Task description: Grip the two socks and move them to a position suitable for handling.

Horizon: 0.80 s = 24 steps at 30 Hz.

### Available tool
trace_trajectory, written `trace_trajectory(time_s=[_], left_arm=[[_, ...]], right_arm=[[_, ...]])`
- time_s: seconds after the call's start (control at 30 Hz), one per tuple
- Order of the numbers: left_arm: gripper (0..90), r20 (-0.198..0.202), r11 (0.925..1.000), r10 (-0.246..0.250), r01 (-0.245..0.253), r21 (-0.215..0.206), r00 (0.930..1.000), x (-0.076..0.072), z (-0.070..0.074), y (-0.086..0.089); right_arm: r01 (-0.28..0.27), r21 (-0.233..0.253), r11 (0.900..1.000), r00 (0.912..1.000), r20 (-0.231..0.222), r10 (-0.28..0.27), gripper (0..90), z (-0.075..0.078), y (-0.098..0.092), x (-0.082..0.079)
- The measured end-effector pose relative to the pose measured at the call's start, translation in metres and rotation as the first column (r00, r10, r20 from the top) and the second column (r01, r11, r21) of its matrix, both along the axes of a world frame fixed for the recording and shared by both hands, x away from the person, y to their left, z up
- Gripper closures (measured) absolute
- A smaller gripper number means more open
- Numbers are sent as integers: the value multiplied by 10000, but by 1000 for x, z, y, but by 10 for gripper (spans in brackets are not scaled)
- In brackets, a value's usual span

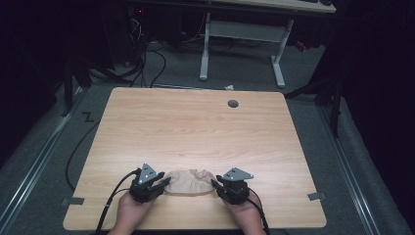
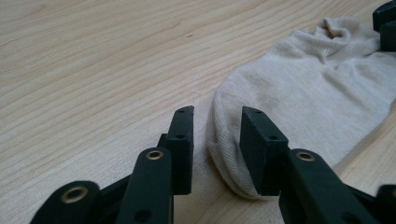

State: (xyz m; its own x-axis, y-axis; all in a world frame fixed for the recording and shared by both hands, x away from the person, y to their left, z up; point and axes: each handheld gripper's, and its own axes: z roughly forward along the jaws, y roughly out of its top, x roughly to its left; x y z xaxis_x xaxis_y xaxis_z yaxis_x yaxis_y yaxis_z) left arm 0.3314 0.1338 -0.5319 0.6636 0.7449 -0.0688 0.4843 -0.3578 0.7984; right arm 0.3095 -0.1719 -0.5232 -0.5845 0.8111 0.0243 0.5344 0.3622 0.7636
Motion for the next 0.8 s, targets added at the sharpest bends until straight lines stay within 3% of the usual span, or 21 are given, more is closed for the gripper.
trace_trajectory(time_s=[0.23, 0.47, 0.63, 0.73, 0.8], left_arm=[[620, 283, 9999, 156, -155, -35, 9995, 1, 5, 8], [592, 571, 9971, 757, -757, -20, 9955, 7, 10, 34], [591, 273, 9950, 839, -822, -574, 9961, 13, 12, 54], [666, -26, 9972, 448, -449, -598, 9990, 14, 10, 52], [728, -148, 9972, 228, -238, -712, 9996, 12, 9, 49]], right_arm=[[332, 353, 9988, 9987, 366, -345, 659, 5, -7, 0], [985, 464, 9941, 9928, 632, -1013, 609, 6, -23, 6], [1559, 448, 9868, 9862, 487, -1580, 596, 3, -39, 10], [1774, 543, 9826, 9829, 405, -1797, 604, 3, -44, 8], [1635, 829, 9831, 9848, 454, -1676, 625, 6, -44, 3]])
